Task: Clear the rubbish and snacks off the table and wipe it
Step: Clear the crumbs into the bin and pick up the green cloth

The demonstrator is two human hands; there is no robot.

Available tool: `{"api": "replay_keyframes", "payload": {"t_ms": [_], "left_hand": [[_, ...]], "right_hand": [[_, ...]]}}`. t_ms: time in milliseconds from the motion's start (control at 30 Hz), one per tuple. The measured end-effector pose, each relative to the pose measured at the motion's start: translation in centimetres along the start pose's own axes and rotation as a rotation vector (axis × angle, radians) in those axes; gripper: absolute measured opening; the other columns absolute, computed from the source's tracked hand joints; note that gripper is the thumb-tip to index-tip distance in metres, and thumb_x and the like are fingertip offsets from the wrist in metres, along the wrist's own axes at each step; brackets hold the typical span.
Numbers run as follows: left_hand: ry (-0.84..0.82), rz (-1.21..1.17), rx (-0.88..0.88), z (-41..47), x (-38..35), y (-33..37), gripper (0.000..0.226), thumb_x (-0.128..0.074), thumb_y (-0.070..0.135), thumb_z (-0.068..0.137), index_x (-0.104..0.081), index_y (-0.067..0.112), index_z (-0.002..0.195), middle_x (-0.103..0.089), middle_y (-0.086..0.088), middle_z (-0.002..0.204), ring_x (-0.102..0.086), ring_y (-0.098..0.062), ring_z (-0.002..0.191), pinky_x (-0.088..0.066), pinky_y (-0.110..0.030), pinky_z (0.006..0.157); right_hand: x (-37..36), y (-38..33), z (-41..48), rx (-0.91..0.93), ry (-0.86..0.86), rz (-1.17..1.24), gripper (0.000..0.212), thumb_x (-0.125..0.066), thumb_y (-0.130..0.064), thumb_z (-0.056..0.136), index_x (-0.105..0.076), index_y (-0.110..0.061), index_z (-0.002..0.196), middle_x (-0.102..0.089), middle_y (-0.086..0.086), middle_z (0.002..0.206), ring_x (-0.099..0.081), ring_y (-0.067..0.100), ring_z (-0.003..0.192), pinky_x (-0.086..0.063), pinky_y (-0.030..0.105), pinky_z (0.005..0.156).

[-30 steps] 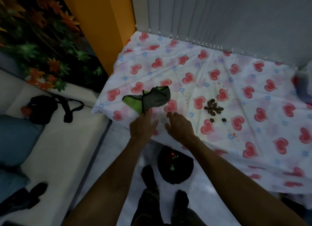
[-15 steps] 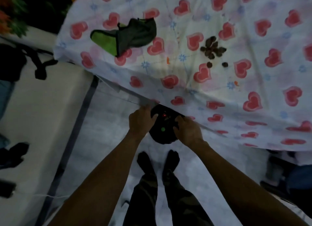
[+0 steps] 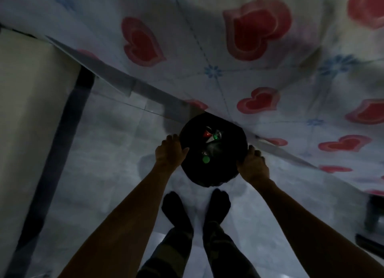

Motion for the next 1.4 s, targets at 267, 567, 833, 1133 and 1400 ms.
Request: {"api": "replay_keyframes", "payload": {"t_ms": [267, 567, 833, 1133, 1400], "left_hand": [[-0.13, -0.3, 0.132, 0.9, -4.6, -0.4, 0.061, -0.061, 0.036, 0.098, -0.04, -0.004, 0.139, -0.058, -0.021, 0.132, -0.062, -0.038, 0.12, -0.052, -0.043, 0.093], [-0.219, -0.325, 0.238, -5.2, 1.0, -1.5, 0.058, -0.057, 0.032, 0.1, -0.04, -0.004, 0.141, -0.055, -0.024, 0.137, -0.058, -0.039, 0.123, -0.05, -0.042, 0.096], [-0.21, -0.294, 0.299, -15.4, 11.5, -4.6, 0.053, -0.054, 0.041, 0.1, -0.048, 0.0, 0.133, -0.058, -0.02, 0.133, -0.061, -0.036, 0.118, -0.051, -0.04, 0.095], [-0.068, -0.322, 0.291, -26.3, 22.6, -5.9, 0.047, -0.054, 0.038, 0.101, -0.052, -0.001, 0.126, -0.059, -0.019, 0.129, -0.061, -0.033, 0.116, -0.047, -0.032, 0.084], [0.115, -0.464, 0.245, -32.0, 31.1, -7.8, 0.049, -0.059, 0.052, 0.097, -0.064, 0.003, 0.107, -0.067, -0.012, 0.102, -0.064, -0.024, 0.088, -0.047, -0.029, 0.069]], "right_hand": [[-2.9, 2.3, 2.5, -0.181, -0.029, 0.402, 0.066, -0.06, -0.03, 0.093, -0.033, -0.002, 0.146, -0.066, 0.02, 0.122, -0.062, 0.036, 0.116, -0.051, 0.037, 0.088], [1.6, 1.1, -4.2, -0.123, 0.011, 0.359, 0.042, -0.058, -0.024, 0.093, -0.055, -0.004, 0.13, -0.072, 0.014, 0.109, -0.067, 0.03, 0.103, -0.046, 0.028, 0.074], [6.7, -3.0, -16.0, -0.045, -0.041, 0.388, 0.033, -0.06, -0.022, 0.094, -0.057, -0.003, 0.121, -0.07, 0.015, 0.104, -0.063, 0.023, 0.085, -0.055, 0.033, 0.074], [14.8, -8.8, -25.7, 0.066, 0.052, 0.31, 0.032, -0.06, -0.029, 0.097, -0.059, -0.002, 0.114, -0.069, 0.014, 0.103, -0.066, 0.029, 0.093, -0.045, 0.029, 0.069], [22.7, -14.3, -31.6, 0.23, 0.202, 0.224, 0.028, -0.059, -0.029, 0.097, -0.055, -0.002, 0.103, -0.064, 0.009, 0.089, -0.061, 0.023, 0.08, -0.046, 0.03, 0.065]]}}
Point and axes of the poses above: each hand's wrist, its own z-axis towards the middle knuckle, its own x-axis out of the back of the hand, y = z × x, the point moved 4 cm from there along z, towards the middle knuckle
